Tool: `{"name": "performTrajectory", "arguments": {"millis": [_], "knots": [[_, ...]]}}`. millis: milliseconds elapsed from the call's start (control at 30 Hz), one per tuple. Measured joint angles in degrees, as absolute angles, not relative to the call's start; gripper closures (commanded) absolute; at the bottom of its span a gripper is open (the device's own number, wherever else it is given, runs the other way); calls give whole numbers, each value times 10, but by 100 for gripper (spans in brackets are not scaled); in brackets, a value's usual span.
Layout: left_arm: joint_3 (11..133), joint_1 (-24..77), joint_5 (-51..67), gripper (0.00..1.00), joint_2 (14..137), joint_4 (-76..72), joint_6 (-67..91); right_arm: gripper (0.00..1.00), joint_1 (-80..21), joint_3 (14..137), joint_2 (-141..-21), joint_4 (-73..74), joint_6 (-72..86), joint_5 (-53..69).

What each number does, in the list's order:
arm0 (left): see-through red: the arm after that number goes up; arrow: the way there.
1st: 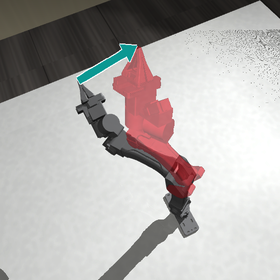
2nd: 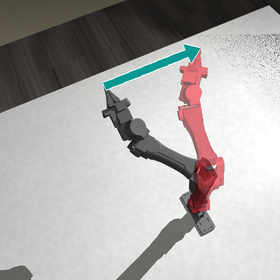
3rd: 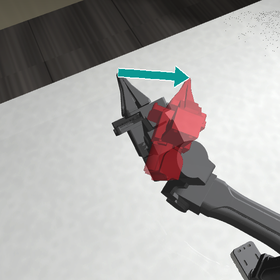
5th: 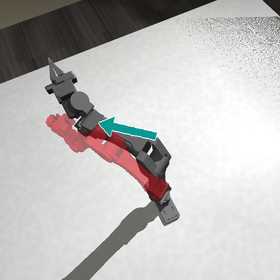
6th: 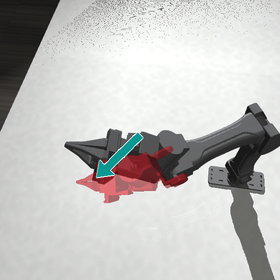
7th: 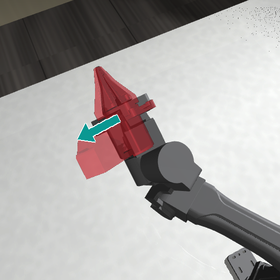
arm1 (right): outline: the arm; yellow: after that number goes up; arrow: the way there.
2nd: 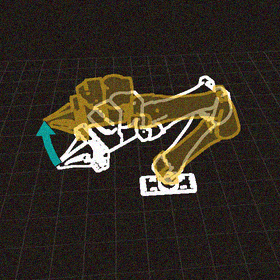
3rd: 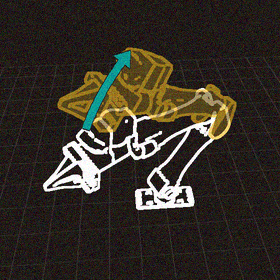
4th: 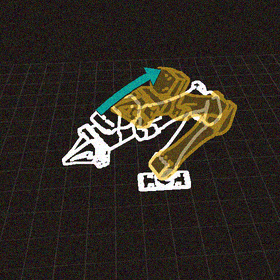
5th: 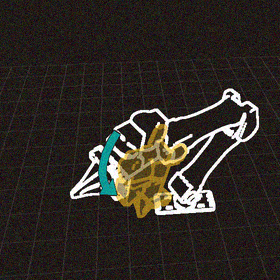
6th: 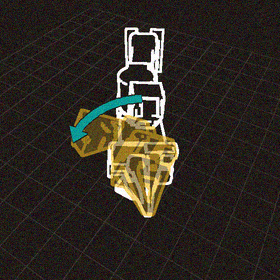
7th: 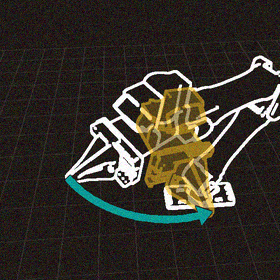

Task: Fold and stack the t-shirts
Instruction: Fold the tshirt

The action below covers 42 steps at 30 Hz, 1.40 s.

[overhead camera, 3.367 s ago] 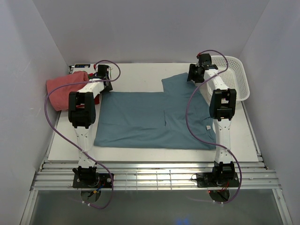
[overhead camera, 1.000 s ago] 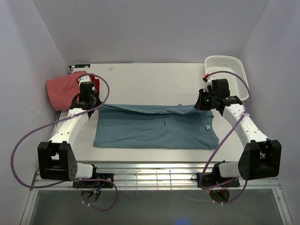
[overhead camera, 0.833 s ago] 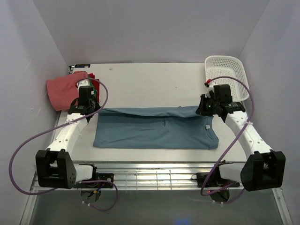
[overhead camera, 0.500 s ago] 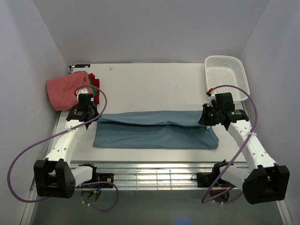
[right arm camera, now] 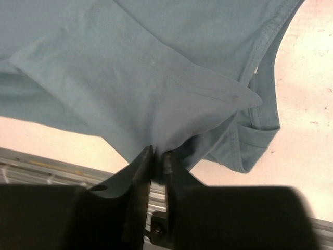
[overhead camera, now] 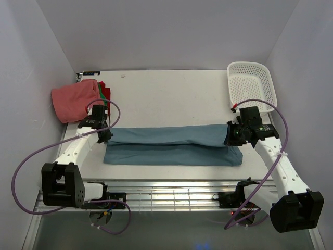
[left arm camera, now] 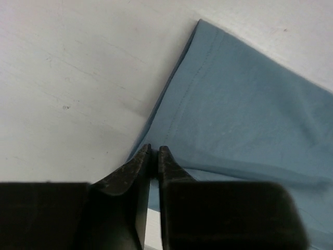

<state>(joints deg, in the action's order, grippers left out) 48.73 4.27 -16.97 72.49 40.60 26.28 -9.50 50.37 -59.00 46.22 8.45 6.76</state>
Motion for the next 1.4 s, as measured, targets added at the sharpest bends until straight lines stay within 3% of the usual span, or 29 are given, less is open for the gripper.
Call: {"name": "performTrajectory", "arguments": {"millis": [100, 233, 400, 567, 633, 900, 1400], "knots": [[505, 43, -178, 67, 764, 437, 276, 52, -95, 504, -591, 488, 92, 62], [517, 43, -200, 65, 761, 467, 296, 42, -95, 509, -580, 520, 101, 37], [541, 43, -234, 68, 682, 480, 320, 42, -95, 547, -566, 517, 103, 22], [561, 43, -225, 79, 654, 446, 331, 44, -95, 557, -635, 460, 103, 41], [561, 43, -209, 84, 681, 432, 333, 44, -95, 554, -673, 429, 102, 58], [547, 43, -148, 88, 851, 384, 335, 45, -95, 549, -797, 311, 100, 135], [569, 43, -115, 89, 950, 339, 330, 45, -131, 604, -953, 235, 101, 190]]}}
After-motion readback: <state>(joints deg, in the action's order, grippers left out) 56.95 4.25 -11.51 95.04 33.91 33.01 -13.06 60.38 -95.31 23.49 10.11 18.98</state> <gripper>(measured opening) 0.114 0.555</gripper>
